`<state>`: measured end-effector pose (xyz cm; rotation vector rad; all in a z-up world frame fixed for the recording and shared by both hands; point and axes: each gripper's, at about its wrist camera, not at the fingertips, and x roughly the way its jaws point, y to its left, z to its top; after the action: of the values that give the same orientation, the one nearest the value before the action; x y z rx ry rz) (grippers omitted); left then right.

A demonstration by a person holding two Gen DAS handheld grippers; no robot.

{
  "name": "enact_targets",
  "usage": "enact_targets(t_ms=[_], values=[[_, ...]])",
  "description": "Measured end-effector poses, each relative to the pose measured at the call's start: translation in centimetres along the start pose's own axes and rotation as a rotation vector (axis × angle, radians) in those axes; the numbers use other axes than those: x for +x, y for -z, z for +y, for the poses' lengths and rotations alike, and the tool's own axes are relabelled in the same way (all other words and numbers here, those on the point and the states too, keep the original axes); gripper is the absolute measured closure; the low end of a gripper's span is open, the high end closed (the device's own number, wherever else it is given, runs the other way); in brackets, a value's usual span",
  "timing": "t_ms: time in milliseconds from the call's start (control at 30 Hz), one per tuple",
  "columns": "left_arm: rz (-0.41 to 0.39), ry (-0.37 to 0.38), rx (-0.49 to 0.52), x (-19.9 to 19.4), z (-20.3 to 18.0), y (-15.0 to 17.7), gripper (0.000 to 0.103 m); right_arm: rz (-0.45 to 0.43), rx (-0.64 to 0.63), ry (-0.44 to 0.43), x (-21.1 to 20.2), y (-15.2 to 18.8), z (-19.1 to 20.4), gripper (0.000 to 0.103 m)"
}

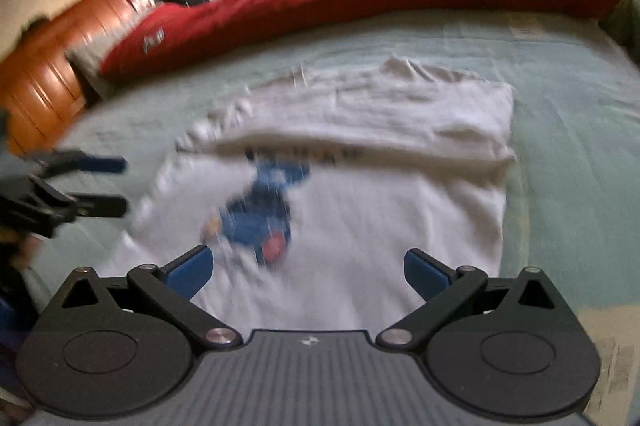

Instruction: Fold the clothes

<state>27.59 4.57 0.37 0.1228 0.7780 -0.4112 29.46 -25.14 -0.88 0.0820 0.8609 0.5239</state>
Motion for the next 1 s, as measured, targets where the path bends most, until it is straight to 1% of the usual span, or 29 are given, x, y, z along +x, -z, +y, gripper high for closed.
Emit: enact_targets(t_ms=[67,167,233,300,367,400,467,533,633,733,900,1000], values=[[-0.017,-0.027,0.051,-0.6,-2.0,2.2,0.005,-0.010,-0.037,0.035,0.0,2.4,1.4,0.000],[-0.041,-0.044,0.086,-1.2,-4.4,5.4,0.005,-0.019,-0.088,0.062,0.2,5.7,3.4,0.000],[-0.031,-0.051,0.065,-1.1,-5.0,7.0,0.005,-0.025,-0.122,0.080,0.3,7.8,4.7,0.000],[-0.017,-0.063,0.020,-0.7,-5.0,8.6,0.005,-0.006,-0.122,0.101,0.9,9.4,5.1,0.000],[-0.009,-0.072,-0.026,-0.4,-5.0,10.1,0.003,-0.031,-0.156,0.142,1.2,10.9,5.6,0.000],[-0.019,-0.070,-0.052,-0.5,-4.8,10.8,0.001,-0.048,-0.178,0.161,1.2,11.6,5.9,0.000],[-0.040,-0.068,-0.096,-0.8,-4.6,12.0,0.001,-0.073,-0.174,0.182,1.3,12.2,6.0,0.000],[-0.055,-0.071,-0.115,-1.2,-4.5,12.6,0.001,-0.079,-0.155,0.187,1.2,12.2,6.1,0.000],[-0.051,-0.070,-0.110,-1.6,-4.4,12.9,0.001,-0.087,-0.159,0.197,1.4,12.3,6.2,0.000],[-0.045,-0.068,-0.142,-2.3,-4.0,12.9,0.001,-0.101,-0.159,0.196,1.2,12.6,6.2,0.000],[-0.080,-0.064,-0.174,-3.5,-3.3,14.8,0.001,-0.136,-0.154,0.204,1.1,13.3,6.3,0.000],[-0.105,-0.067,-0.180,-4.3,-3.3,14.9,0.001,-0.157,-0.157,0.209,1.1,13.7,6.4,0.000]])
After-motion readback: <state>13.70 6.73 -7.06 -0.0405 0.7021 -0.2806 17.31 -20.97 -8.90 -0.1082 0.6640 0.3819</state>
